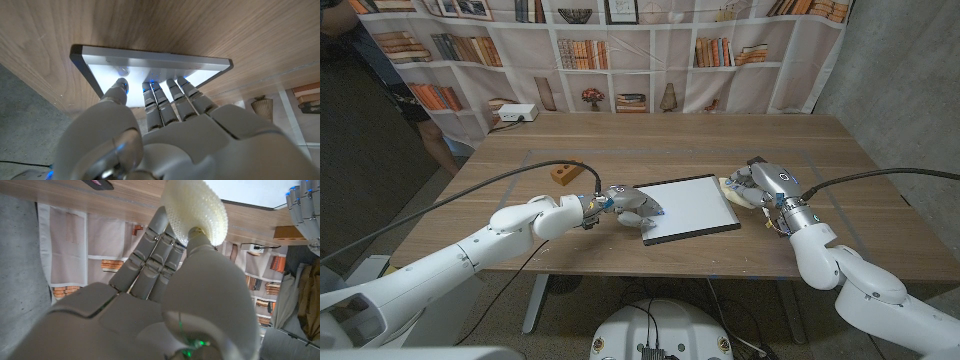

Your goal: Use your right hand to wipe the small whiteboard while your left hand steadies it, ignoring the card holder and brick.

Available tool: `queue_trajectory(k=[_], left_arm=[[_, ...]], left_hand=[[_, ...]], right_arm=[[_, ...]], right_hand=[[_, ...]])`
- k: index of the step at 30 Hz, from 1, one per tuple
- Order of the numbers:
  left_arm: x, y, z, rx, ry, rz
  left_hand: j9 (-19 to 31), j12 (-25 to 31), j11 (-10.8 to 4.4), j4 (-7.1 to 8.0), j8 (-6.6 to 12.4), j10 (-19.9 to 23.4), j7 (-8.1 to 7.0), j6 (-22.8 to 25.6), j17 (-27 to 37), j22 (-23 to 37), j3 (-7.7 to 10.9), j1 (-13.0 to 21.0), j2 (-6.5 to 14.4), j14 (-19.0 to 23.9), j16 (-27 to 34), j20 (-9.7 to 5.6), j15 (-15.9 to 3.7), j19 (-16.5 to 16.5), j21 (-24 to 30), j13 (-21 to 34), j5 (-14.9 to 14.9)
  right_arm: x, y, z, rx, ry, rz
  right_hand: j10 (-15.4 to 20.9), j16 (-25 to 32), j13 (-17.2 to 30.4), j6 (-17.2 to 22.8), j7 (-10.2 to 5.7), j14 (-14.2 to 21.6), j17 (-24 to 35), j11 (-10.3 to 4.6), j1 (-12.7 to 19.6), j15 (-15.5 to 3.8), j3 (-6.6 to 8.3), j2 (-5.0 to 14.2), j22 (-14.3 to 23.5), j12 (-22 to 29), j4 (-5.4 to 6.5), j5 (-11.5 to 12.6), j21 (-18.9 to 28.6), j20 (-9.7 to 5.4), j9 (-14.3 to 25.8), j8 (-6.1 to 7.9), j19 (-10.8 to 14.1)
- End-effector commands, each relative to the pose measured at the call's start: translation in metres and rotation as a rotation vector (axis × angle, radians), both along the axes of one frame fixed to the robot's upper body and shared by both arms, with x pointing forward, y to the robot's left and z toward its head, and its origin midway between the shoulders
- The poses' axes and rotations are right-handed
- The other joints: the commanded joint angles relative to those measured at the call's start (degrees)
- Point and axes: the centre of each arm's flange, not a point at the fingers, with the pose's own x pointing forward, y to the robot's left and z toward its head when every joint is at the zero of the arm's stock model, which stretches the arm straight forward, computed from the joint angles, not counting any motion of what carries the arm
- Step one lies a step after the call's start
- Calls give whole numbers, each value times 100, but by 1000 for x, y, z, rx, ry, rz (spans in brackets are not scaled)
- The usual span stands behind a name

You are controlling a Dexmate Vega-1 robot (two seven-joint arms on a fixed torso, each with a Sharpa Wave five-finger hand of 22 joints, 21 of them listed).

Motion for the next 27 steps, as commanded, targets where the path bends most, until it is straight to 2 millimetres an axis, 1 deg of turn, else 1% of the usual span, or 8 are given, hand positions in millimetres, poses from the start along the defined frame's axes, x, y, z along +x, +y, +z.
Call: queue_trajectory(k=[1,6,9,12,14,16,20,27], left_arm=[[-1,-6,17,4,-56,-26],[0,-7,20,10,-62,-30],[0,-9,20,14,-64,-30],[0,-10,20,14,-64,-34],[-1,-11,20,18,-67,-38],[-2,-13,20,22,-67,-39],[-4,-14,19,26,-65,-36],[-7,-14,17,35,-62,-30]], left_hand=[[30,25,20,12,37,70,59,92,16,10,34,-8,-20,64,31,-170,-496,26,17,32,-24],[30,24,29,10,40,72,39,104,16,10,42,-8,-20,69,32,-172,-501,24,16,32,-24],[30,24,25,9,38,73,36,102,16,10,45,-8,-21,68,31,-173,-500,25,17,32,-24],[30,22,37,11,34,73,44,95,17,15,56,-11,-19,83,35,-154,-495,138,63,32,-23],[30,21,43,11,34,72,41,97,17,16,58,-12,-19,91,37,-151,-484,167,74,32,-24],[31,20,35,11,33,70,53,96,17,17,61,-13,-20,98,40,-150,-484,179,79,32,-24],[31,19,34,10,32,72,46,100,18,17,71,-15,-23,100,37,-164,-482,75,36,32,-25],[31,18,23,10,31,71,43,101,18,17,79,-21,-27,83,29,-191,-485,21,14,33,-25]], right_arm=[[15,44,21,-172,37,74],[16,49,19,-174,41,98],[18,53,12,-167,65,94],[20,56,8,-169,73,101],[21,58,3,-175,60,105],[25,57,-8,-167,-38,108],[35,52,-20,-141,-78,133],[46,56,-30,-195,-13,126]], right_hand=[[55,4,9,21,-7,54,15,6,22,-9,-20,29,12,-4,0,20,62,-426,32,-14,-61],[54,-2,11,19,-11,53,22,6,25,-11,-25,36,10,-13,3,20,83,-430,40,-18,-80],[58,-2,12,11,-31,56,28,9,23,-10,-29,39,9,-16,6,20,96,-427,41,-24,-88],[57,-5,12,5,-37,53,33,7,22,-12,-34,34,7,-20,7,19,104,-426,43,-30,-101],[60,-8,13,9,-38,52,36,5,23,-11,-36,37,6,-23,9,20,113,-427,44,-30,-107],[52,-11,13,-15,-48,51,39,7,20,-10,-40,39,5,-30,12,20,122,-425,45,-43,-118],[-3,-46,29,-65,-101,14,45,-21,7,-14,-55,64,-6,-67,34,22,169,-420,101,-48,-187],[24,-52,42,-42,-100,35,57,-36,-2,-14,-68,80,-21,-69,48,23,226,-427,131,-34,-223]])
